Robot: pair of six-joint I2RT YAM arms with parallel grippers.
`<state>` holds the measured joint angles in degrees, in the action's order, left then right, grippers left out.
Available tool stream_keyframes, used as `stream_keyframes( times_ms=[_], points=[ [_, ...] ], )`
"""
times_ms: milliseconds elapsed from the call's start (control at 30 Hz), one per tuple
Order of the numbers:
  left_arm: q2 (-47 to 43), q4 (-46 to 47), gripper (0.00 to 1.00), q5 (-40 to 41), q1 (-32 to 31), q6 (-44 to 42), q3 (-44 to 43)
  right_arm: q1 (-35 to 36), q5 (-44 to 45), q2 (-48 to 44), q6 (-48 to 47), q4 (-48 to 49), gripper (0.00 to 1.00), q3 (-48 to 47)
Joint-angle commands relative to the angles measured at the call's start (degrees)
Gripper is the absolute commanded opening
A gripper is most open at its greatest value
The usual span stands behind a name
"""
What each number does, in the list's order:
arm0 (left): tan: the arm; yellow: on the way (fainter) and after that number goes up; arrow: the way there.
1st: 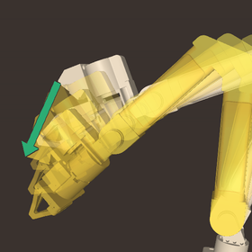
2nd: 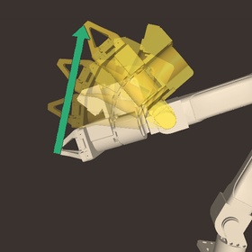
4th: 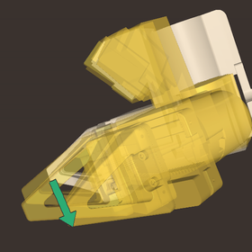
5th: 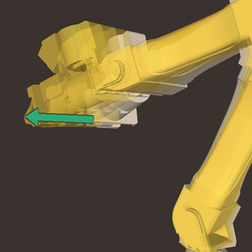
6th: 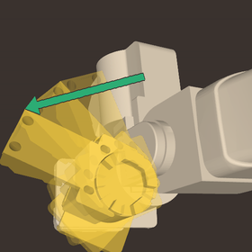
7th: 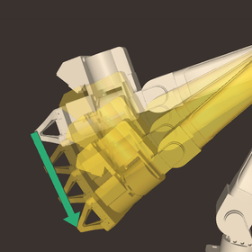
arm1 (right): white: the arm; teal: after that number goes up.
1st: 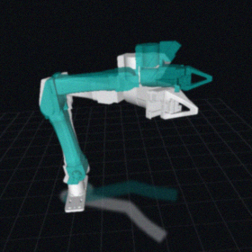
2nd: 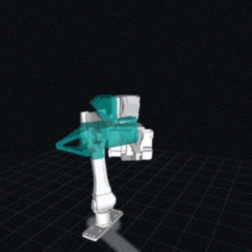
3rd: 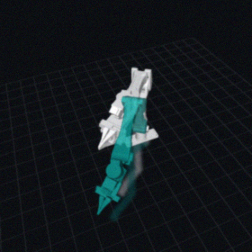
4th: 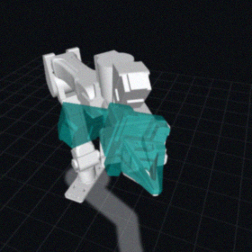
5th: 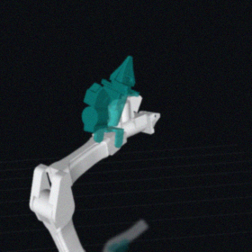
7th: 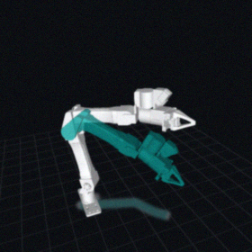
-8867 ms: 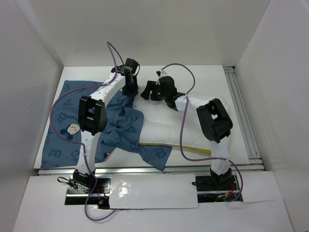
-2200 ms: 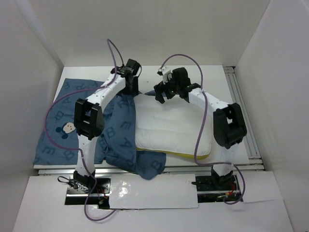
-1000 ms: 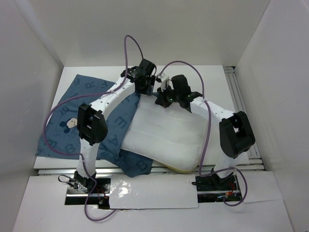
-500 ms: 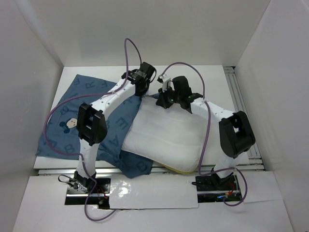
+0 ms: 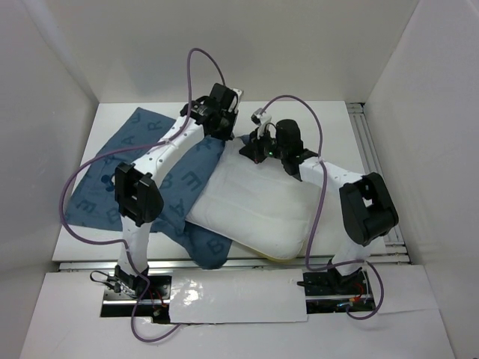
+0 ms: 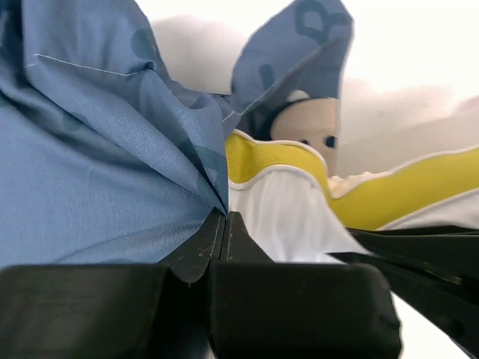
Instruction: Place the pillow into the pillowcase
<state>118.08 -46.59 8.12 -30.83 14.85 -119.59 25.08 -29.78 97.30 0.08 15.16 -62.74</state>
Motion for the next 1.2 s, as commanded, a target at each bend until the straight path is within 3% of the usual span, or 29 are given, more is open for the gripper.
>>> stream_keyframes(
  times_ms=[0,100,367,433,533,667,800,900,1000,1033,1067,1167],
  points=[
    [-1.8,7.9,0.00,-15.6,-2.0,-1.1,-4.0,1.5,-6.0,-4.2,2.6,17.0,0.00,0.3],
    [-3.1,10.5,0.00,-22.7,-4.6,-4.0,0.0,1.5,-6.0,-1.1,4.0,20.5,0.00,0.3],
    [-6.1,12.2,0.00,-26.6,-7.0,-6.3,5.9,-0.4,-10.5,8.5,16.9,48.7,0.00,6.0],
    [-5.4,12.2,0.00,-29.9,-6.4,-5.8,7.4,-0.4,-5.7,9.0,18.7,51.2,0.00,7.1],
    [-4.4,12.2,0.00,-29.4,-5.8,-4.7,8.1,-0.4,-1.2,9.1,17.1,44.5,0.00,7.1],
    [-2.4,11.0,0.52,-26.1,-3.5,-2.8,7.4,-2.0,8.5,8.5,16.4,31.9,0.00,6.0],
    [-1.8,10.4,0.60,-27.4,0.0,-0.4,6.7,-2.5,16.2,5.7,13.9,18.7,0.07,3.9],
    [-1.8,10.4,0.63,-28.5,1.4,1.3,7.4,-3.0,19.6,2.7,11.4,13.1,0.22,5.0],
    [-6.0,10.4,0.78,-26.1,1.4,2.5,10.2,-4.3,19.1,-0.9,9.7,7.2,0.66,5.7],
    [-7.8,11.3,0.83,-25.4,1.4,2.5,11.4,-4.3,18.0,-1.8,8.5,5.2,0.74,5.7],
    [-11.6,11.3,1.00,-23.6,1.4,3.0,13.7,-4.9,18.0,-2.7,7.8,3.1,1.00,4.9],
    [-18.0,12.0,1.00,-17.6,1.4,6.5,19.8,-4.9,18.2,-7.1,5.6,-4.0,1.00,4.3]
  ],
)
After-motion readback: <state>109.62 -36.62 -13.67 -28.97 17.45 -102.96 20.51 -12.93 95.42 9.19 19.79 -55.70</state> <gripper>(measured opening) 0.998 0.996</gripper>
